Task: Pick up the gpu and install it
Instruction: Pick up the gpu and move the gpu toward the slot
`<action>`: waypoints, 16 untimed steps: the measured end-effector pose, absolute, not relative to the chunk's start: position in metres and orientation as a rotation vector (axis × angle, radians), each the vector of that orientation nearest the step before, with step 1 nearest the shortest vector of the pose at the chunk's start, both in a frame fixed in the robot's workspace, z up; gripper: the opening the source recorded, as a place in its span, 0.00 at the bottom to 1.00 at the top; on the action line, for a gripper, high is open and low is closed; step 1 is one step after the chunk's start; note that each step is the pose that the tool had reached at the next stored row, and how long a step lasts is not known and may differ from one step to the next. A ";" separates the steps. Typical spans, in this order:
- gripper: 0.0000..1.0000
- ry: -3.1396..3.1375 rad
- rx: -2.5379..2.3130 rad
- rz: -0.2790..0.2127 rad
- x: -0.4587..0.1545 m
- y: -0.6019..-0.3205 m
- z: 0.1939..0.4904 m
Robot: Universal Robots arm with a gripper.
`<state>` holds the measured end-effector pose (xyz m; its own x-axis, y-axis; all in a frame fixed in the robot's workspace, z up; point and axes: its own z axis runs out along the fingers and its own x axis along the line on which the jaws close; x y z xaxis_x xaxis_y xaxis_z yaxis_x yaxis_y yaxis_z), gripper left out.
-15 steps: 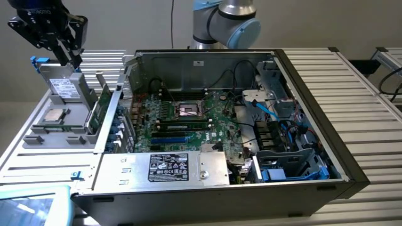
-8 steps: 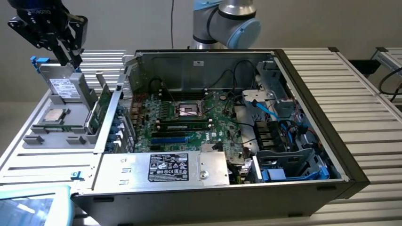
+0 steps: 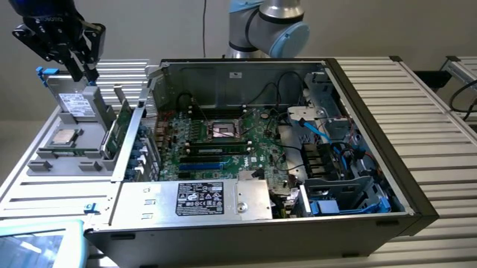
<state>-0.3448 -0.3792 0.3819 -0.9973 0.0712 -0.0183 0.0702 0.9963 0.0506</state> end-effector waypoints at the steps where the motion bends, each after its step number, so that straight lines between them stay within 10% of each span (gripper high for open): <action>1: 0.37 3.119 0.110 0.078 -0.345 -0.379 0.380; 16: 0.37 3.119 0.110 0.078 -0.346 -0.379 0.353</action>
